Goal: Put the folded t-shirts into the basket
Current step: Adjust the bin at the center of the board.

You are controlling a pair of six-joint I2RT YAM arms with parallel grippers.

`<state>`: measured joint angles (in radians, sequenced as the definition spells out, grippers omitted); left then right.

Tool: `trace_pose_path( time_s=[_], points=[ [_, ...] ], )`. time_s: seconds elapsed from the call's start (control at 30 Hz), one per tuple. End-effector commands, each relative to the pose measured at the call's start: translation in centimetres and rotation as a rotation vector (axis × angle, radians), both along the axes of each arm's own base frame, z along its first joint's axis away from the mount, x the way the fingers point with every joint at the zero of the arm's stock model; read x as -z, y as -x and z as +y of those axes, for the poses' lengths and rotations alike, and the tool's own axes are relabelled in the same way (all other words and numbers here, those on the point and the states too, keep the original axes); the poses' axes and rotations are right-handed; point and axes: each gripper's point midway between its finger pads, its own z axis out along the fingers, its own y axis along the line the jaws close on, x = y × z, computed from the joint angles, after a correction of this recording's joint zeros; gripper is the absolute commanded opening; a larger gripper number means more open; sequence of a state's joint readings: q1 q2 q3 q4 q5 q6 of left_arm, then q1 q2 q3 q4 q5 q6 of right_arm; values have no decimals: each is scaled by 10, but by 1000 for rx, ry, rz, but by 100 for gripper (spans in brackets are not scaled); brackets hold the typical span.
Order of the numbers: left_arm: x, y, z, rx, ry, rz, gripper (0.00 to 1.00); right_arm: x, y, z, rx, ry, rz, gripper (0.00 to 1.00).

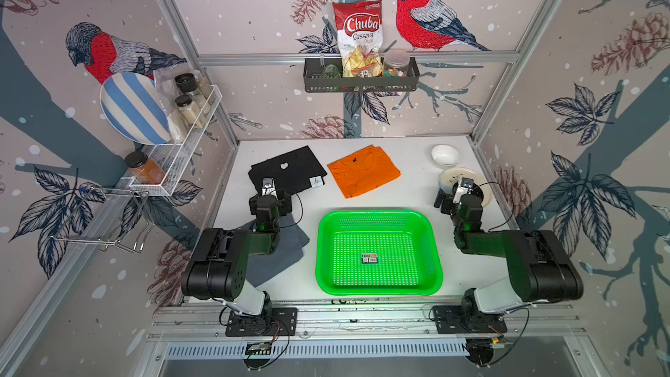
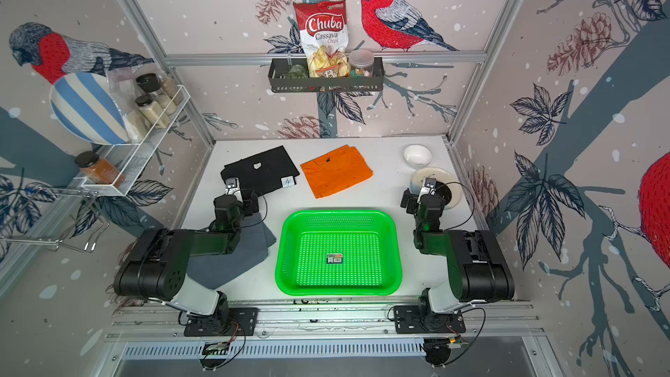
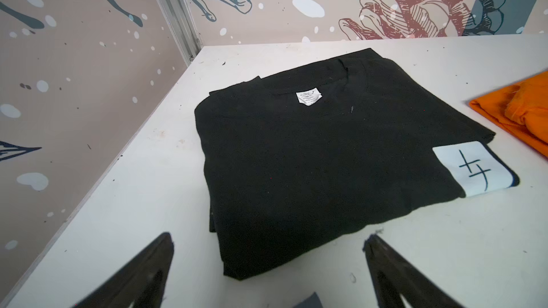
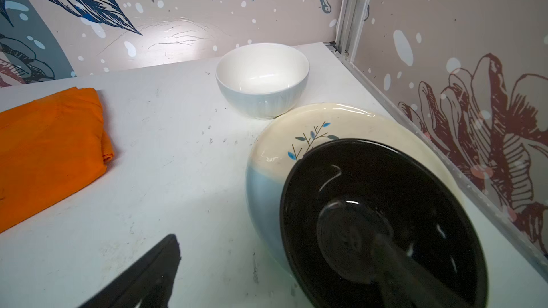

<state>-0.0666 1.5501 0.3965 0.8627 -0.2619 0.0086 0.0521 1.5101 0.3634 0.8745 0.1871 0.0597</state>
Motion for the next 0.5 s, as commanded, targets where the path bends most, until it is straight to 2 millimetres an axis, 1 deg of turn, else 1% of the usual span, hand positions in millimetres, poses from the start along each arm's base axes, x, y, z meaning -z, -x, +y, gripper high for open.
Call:
trace_pose_path(
  time_s=[0.0, 0.37, 0.47],
  points=[
    [-4, -2, 1, 1, -4, -17, 99, -3, -1, 0, 3, -12, -10, 100],
    [-5, -2, 1, 0, -4, -18, 99, -3, -1, 0, 2, -16, -12, 100],
    [-5, -2, 1, 1, -3, -18, 99, -9, 0, -1, 4, -20, -30, 100]
  ],
)
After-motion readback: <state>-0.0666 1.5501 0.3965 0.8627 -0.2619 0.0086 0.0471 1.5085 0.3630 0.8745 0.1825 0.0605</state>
